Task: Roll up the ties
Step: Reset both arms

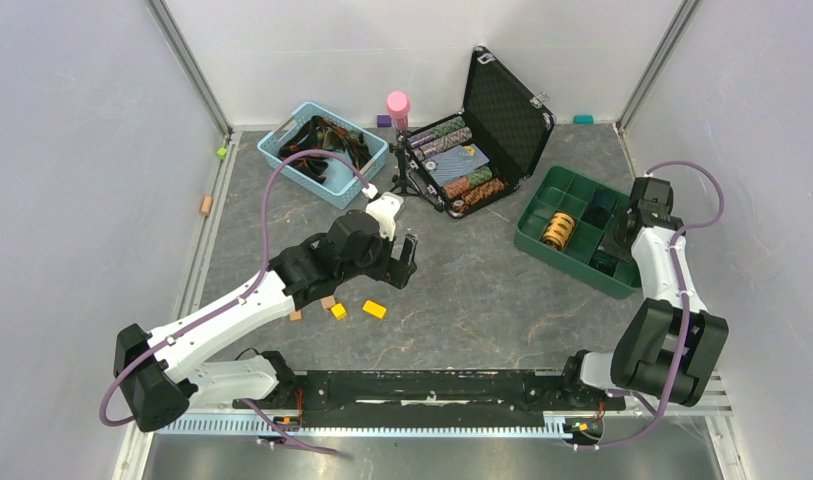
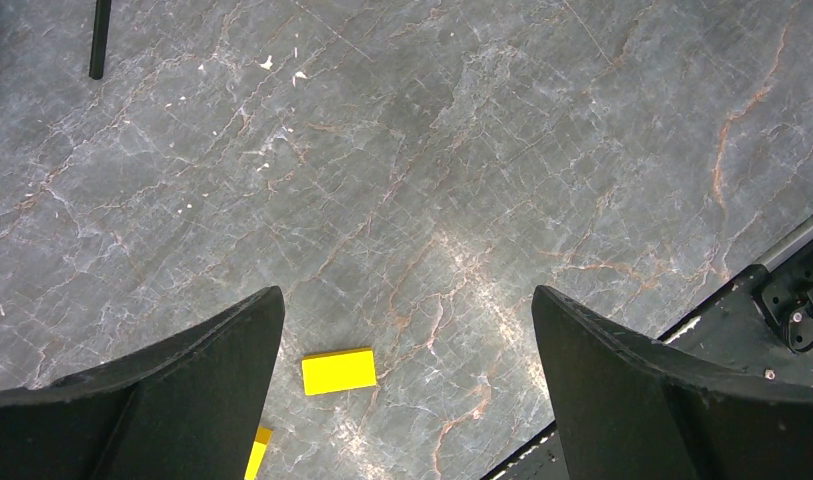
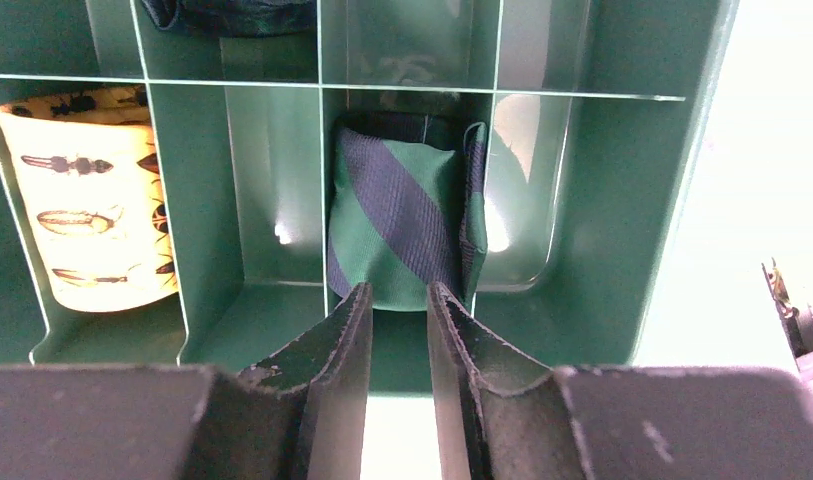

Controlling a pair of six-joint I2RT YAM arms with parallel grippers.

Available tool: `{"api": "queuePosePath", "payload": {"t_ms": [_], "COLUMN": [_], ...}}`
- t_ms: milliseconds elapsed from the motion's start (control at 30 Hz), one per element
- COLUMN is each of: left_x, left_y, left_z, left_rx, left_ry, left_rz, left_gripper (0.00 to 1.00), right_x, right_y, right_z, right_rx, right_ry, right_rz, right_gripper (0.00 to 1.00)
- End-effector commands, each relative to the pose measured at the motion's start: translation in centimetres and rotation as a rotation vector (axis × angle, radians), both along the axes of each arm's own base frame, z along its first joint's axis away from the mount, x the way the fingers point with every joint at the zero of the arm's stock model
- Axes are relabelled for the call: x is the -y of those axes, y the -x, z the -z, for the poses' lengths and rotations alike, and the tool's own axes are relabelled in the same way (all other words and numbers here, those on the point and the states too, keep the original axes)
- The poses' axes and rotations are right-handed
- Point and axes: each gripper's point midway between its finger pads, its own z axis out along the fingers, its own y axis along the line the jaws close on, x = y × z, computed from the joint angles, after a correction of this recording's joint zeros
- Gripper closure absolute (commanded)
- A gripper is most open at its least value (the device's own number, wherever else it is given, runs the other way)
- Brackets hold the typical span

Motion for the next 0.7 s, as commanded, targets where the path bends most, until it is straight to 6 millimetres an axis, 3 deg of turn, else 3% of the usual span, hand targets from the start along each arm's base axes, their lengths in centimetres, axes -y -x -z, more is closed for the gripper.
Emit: {"api": "queuePosePath", "payload": {"t_ms": [0, 133, 267, 400, 500, 567, 667], "left_x": [0.0, -0.3, -1.5, -2.6, -3.2, -3.8, -4.8], "left_y": [-0.6, -0.9, -1.7, -2.1, -2.3, -2.6, -3.0], "left_z": [-1.4, -1.5, -2.2, -3.8, -4.1, -3.6, -1.7], "left_rx": [0.043, 0.046, 0.064, 0.134, 0.154, 0.147, 0.073], "left_ry": [0.016, 0.027, 0.071, 0.161, 0.193, 0.187, 0.174], "left_rz": [0.003, -0.036, -0.13, -0.188, -0.224, -0.26, -0.321], "left_gripper": [0.0, 0.0, 0.0, 0.0, 0.0, 0.0, 0.0], "right_x": [0.5, -0.2, -3.5, -8.7, -11.5, -13.2, -13.9], "right_y": [-1.8, -4.1, -5.1, -5.3, -5.1, -4.7, -3.9], "right_z": [-4.0, -9.6, -13.5, -14.1, -14.1, -14.4, -15.1], "right_rx": [0.125, 0.325, 0.524, 0.612, 0.618, 0.641, 0.671], "right_ry": [0.051, 0.06, -0.013, -0.155, -0.141, -0.145, -0.124], "right_rz": [-0.011, -0.079, -0.222, -0.373, -0.427, -0.464, -0.468], "right_gripper": [0.67, 0.6, 0.53, 0.5, 0.48, 0.46, 0.43]}}
